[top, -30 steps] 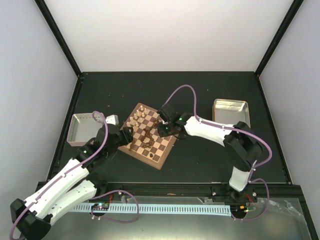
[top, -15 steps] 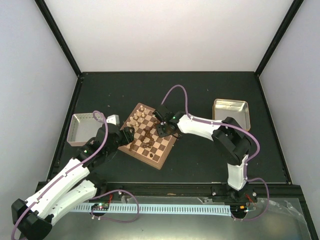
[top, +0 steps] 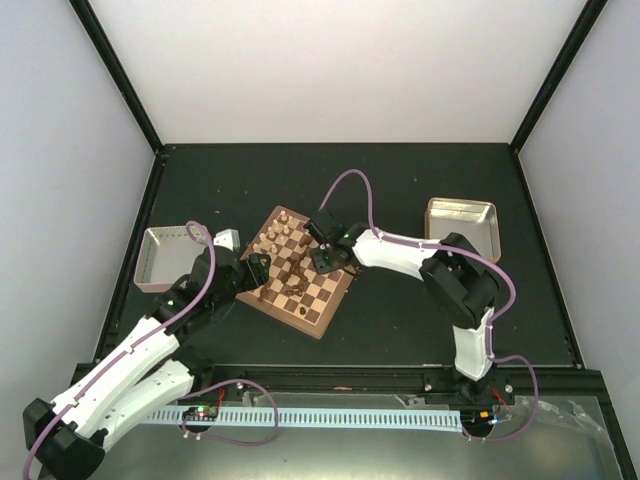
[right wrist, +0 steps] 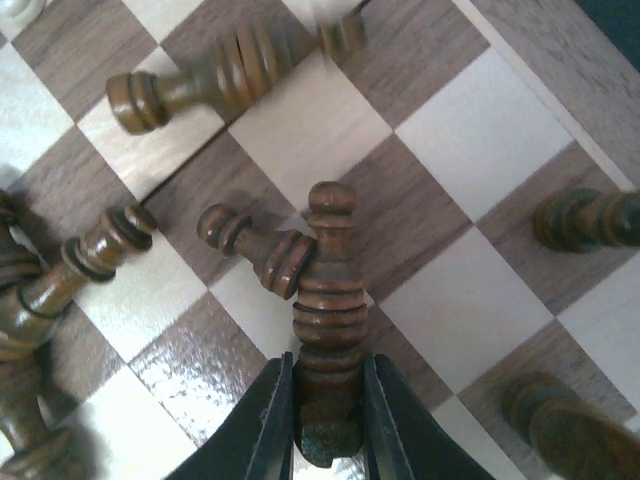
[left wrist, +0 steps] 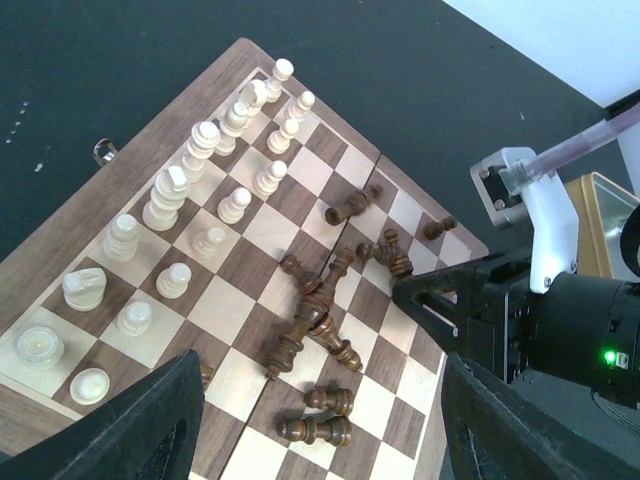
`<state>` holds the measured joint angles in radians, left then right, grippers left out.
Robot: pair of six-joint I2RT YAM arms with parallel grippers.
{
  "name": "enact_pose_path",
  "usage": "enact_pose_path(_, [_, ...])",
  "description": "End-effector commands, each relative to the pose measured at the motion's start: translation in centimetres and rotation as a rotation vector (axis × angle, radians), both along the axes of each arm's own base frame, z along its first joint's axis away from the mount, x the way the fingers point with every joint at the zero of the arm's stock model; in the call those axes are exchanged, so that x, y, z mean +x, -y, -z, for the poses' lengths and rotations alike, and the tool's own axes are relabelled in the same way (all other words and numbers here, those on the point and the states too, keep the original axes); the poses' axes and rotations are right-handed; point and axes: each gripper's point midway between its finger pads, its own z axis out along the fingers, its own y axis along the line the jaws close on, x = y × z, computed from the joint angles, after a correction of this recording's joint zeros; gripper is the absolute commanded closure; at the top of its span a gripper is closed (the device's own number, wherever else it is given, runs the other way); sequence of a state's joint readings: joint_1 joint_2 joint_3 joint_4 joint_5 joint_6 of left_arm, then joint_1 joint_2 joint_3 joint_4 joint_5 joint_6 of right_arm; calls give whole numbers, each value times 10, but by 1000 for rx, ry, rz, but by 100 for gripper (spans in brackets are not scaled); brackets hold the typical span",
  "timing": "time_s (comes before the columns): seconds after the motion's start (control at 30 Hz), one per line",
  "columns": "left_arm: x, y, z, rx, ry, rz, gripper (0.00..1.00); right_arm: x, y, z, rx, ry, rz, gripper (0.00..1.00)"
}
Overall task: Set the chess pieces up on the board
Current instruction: Pick up the chess piece from the chessboard.
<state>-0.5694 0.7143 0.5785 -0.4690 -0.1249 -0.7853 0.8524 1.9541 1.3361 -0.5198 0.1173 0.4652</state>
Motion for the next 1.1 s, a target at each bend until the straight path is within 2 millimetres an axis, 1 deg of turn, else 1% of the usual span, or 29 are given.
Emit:
enact_pose_path(0.0, [2,7,-8,-68,23,15,33,-5,-4,-28,69,63,-63,83])
enact_pose_path(0.1, [2,16,-10,-114,31,42,32,-7,-9,-47,122,106,-116,83])
enact_pose_path(0.23, [2,27,-11,-165,27,82,31,-10,-11,-63,158,136,-150,83])
enact_pose_path(0.4, [2,34,-10,-195,18,107,31,-12,-11,-71,184,156,-159,82])
enact_pose_path(0.6, [6,44,-15,-235,24,133,29,-22,-20,-79,253,173,-244,83])
enact_pose_path(0.87, [12,67,-13,-322,-24,193,28,-53,-45,-92,423,172,-471,83])
enact_pose_path(1.07, [22,82,3,-331,-102,221,30,-72,-54,-108,521,190,-591,83])
